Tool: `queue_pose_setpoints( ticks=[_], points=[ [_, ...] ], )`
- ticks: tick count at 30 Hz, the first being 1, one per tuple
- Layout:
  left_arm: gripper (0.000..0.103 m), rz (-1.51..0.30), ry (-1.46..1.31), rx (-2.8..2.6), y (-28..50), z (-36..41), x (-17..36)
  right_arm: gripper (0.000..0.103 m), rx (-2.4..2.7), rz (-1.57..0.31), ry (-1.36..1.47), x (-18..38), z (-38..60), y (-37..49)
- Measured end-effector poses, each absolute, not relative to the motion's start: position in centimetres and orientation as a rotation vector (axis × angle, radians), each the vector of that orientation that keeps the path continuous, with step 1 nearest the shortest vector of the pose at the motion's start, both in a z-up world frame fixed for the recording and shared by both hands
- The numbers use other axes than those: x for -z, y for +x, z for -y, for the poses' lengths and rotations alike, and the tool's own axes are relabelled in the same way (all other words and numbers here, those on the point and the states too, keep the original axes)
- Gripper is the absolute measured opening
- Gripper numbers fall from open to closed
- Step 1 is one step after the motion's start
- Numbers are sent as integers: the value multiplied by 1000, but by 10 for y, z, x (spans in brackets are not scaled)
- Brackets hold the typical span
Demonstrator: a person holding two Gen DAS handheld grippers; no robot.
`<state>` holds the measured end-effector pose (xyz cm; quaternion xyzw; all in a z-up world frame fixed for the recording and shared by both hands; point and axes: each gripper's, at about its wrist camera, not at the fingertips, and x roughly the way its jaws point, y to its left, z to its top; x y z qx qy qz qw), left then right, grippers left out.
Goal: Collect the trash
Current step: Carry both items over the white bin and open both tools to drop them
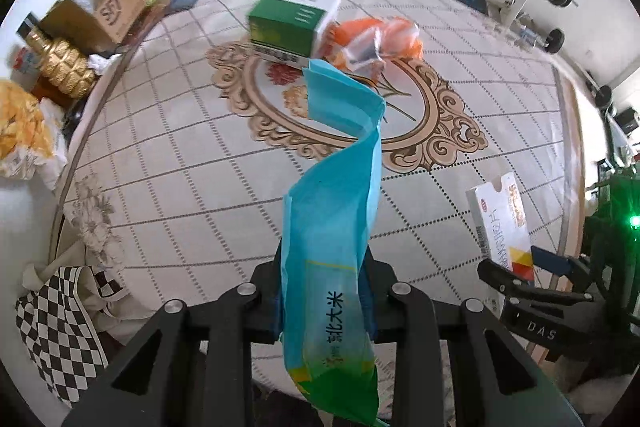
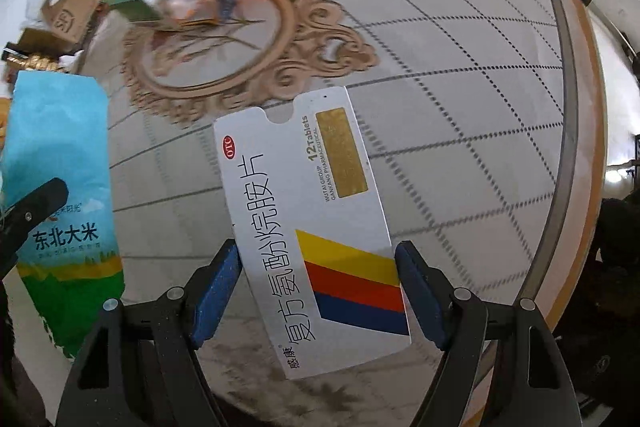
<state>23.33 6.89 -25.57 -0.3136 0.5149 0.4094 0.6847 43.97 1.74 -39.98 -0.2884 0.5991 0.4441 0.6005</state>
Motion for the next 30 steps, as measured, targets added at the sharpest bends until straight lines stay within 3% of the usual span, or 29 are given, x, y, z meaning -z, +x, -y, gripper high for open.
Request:
queue_pose_setpoints(
  ticks=[8, 13, 21, 30],
  points=[
    [26, -1050, -661, -868, 127, -29, 230, 80, -1025, -1368, -562, 333, 63, 342],
    [26, -1070, -684, -834, 39, 0, 254, 80, -993, -1447, -487, 341, 109, 253],
    [26, -1195, -932, -807, -61, 26, 374, 80, -977, -1632, -647, 440, 156, 125],
    [26, -1275, -1212, -772, -76, 23, 578, 80, -853, -1712, -717, 624, 164, 107]
  ],
)
